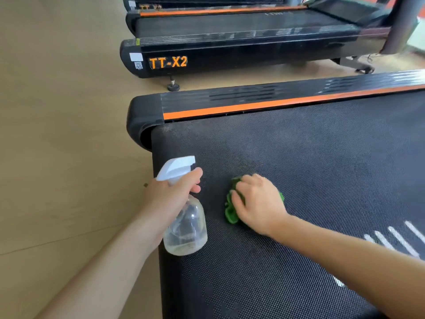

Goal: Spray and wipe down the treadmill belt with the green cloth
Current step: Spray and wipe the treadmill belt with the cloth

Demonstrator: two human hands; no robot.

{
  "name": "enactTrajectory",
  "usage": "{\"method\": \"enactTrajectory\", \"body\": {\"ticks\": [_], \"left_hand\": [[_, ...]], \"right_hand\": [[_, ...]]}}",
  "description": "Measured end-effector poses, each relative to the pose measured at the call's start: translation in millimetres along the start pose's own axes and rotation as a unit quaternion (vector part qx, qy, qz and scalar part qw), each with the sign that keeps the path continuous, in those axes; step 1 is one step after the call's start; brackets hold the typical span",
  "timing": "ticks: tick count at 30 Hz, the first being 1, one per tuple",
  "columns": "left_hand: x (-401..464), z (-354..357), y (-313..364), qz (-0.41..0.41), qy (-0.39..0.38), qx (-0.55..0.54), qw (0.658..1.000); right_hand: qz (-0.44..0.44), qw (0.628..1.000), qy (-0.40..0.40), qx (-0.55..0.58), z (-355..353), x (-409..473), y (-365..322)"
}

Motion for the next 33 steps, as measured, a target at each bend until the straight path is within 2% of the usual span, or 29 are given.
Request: {"method": "enactTrajectory", "body": {"ticks": [2, 5, 12, 18, 22, 27, 29, 33], "left_hand": [[1.3, 6.3, 3.5, -0.011, -0.001, 0.002, 1.0], [5.7, 18.4, 12.2, -0.023, 0.008, 0.01, 1.0], [17.6, 35.5, 34.4, -0.017, 0.018, 0.017, 1.0], [28.4, 42.3, 57.9, 0.013, -0.004, 0.045, 0.999], [39.3, 48.0, 70.7, 0.029, -0.007, 0.083, 0.996], [51.4, 45.9, 71.0, 0.048, 0.021, 0.063, 0.997], [54.2, 43.0, 61.2, 0.053, 0.049, 0.047, 0.996], [61.6, 40.8, 47.9, 0.09, 0.1, -0.011, 0.991]], "right_hand": [[-0.043, 0.998, -0.02, 0.036, -4.4, -35.2, -19.0], [-0.069, 0.997, -0.009, 0.035, -4.4, -51.1, -24.8], [-0.076, 0.996, 0.01, 0.038, -5.1, -50.5, -22.6], [-0.078, 0.996, 0.013, 0.043, -4.6, -49.0, -24.1], [-0.076, 0.996, 0.002, 0.051, -4.9, -48.2, -20.2], [-0.114, 0.992, -0.037, 0.042, -4.1, -30.3, -7.5], [-0.097, 0.995, -0.027, 0.024, -5.3, -3.7, 12.7], [-0.005, 0.999, 0.021, -0.041, -3.3, 78.9, 76.6]]}}
Point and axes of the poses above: each hand's wrist, its own x-axis towards the middle knuckle, its own z-axis out of the palm, y = z × x, the point moved 6 cm from there along x, towards the middle knuckle, and after that the axes turned 11 degrees about x, right-handed, at the moved point
